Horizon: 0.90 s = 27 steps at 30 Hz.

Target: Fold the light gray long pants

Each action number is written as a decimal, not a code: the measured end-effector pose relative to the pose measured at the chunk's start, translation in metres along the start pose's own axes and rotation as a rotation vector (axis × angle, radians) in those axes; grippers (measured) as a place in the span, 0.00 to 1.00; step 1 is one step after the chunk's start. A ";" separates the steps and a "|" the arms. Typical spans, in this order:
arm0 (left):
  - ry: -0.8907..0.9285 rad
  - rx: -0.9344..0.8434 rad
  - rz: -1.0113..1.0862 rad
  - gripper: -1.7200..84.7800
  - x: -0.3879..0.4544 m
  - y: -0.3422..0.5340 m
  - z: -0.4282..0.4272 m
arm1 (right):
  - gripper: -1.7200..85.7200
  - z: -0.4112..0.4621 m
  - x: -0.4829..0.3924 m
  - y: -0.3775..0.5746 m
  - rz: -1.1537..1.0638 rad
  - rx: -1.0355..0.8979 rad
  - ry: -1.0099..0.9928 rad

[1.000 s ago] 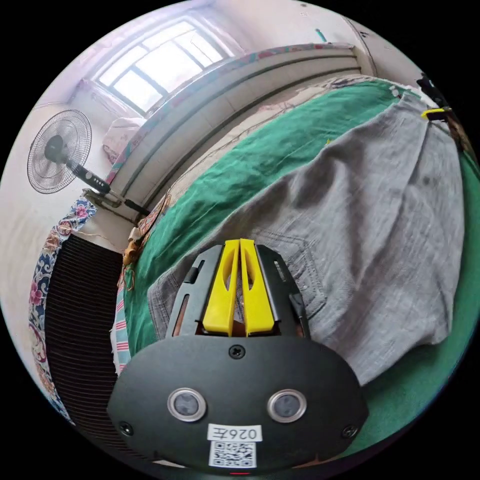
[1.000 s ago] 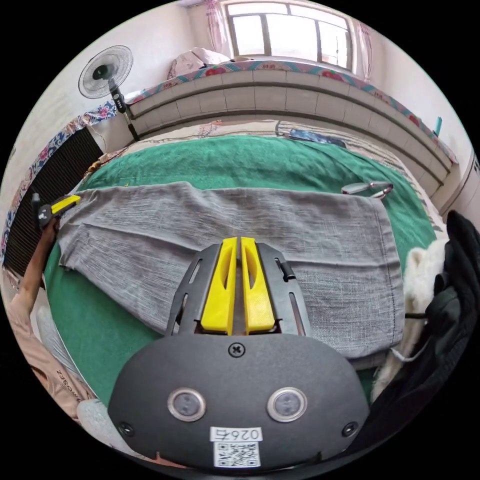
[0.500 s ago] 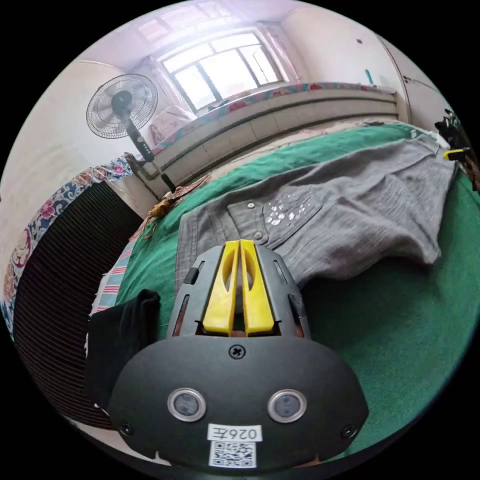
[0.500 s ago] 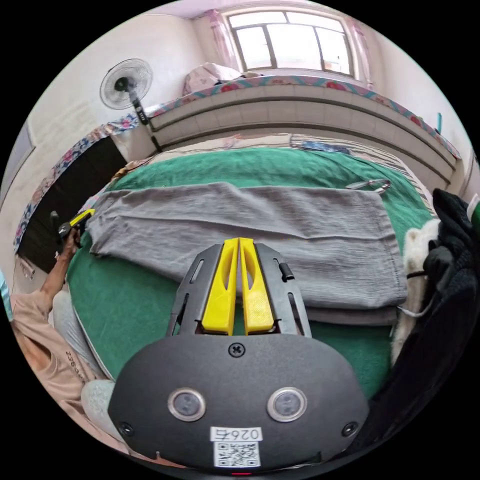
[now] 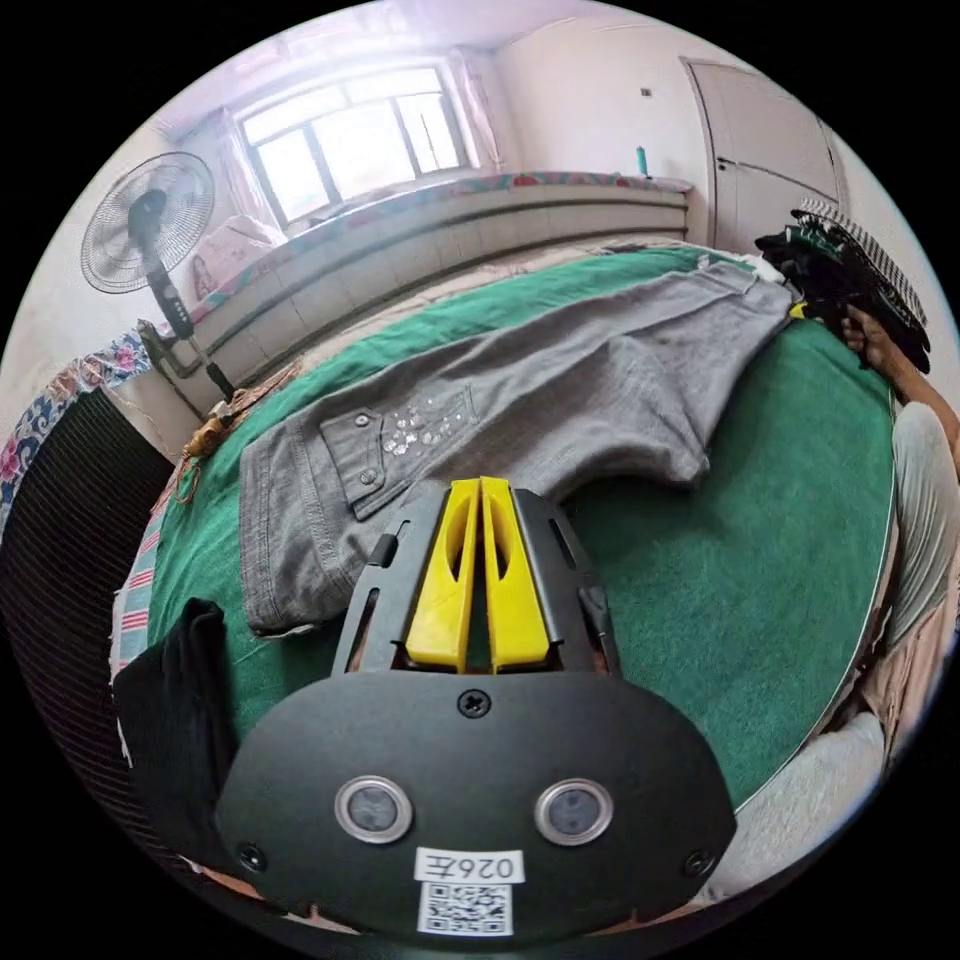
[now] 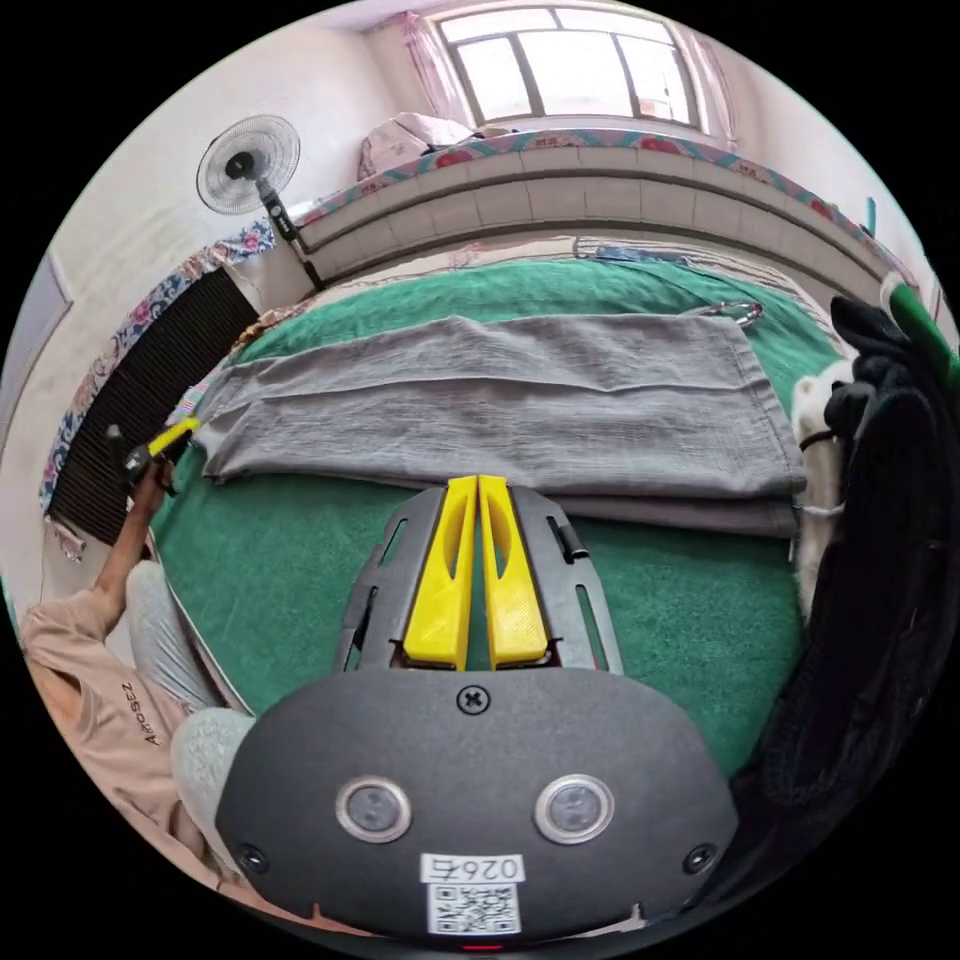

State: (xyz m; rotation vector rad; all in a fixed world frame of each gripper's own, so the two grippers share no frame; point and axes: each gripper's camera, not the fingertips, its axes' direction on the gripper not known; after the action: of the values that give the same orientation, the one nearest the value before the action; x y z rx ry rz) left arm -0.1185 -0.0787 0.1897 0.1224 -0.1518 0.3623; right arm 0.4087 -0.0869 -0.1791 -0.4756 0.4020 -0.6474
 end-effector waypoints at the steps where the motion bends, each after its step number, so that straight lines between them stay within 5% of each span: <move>1: 0.020 -0.027 0.025 0.01 0.001 0.002 0.005 | 0.01 -0.001 0.013 0.007 0.054 -0.019 -0.039; 6: -0.076 -0.013 -0.069 0.01 0.001 -0.005 -0.034 | 0.01 -0.035 0.045 0.042 0.197 -0.058 -0.051; 16: 0.157 0.501 -0.037 0.01 0.091 -0.058 -0.107 | 0.01 -0.184 0.037 0.111 0.166 0.563 -0.345; 22: 0.321 0.432 0.112 0.03 0.148 -0.158 -0.061 | 0.05 -0.165 0.088 0.164 0.559 0.601 -0.194; 27: 0.385 0.357 0.228 0.10 0.199 -0.265 0.007 | 0.13 -0.110 0.148 0.178 0.764 0.473 -0.261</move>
State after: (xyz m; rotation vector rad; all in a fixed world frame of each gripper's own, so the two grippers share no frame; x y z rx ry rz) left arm 0.1603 -0.2568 0.2061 0.3864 0.2848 0.6314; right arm 0.5465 -0.0912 -0.3946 0.0646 0.1469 0.0738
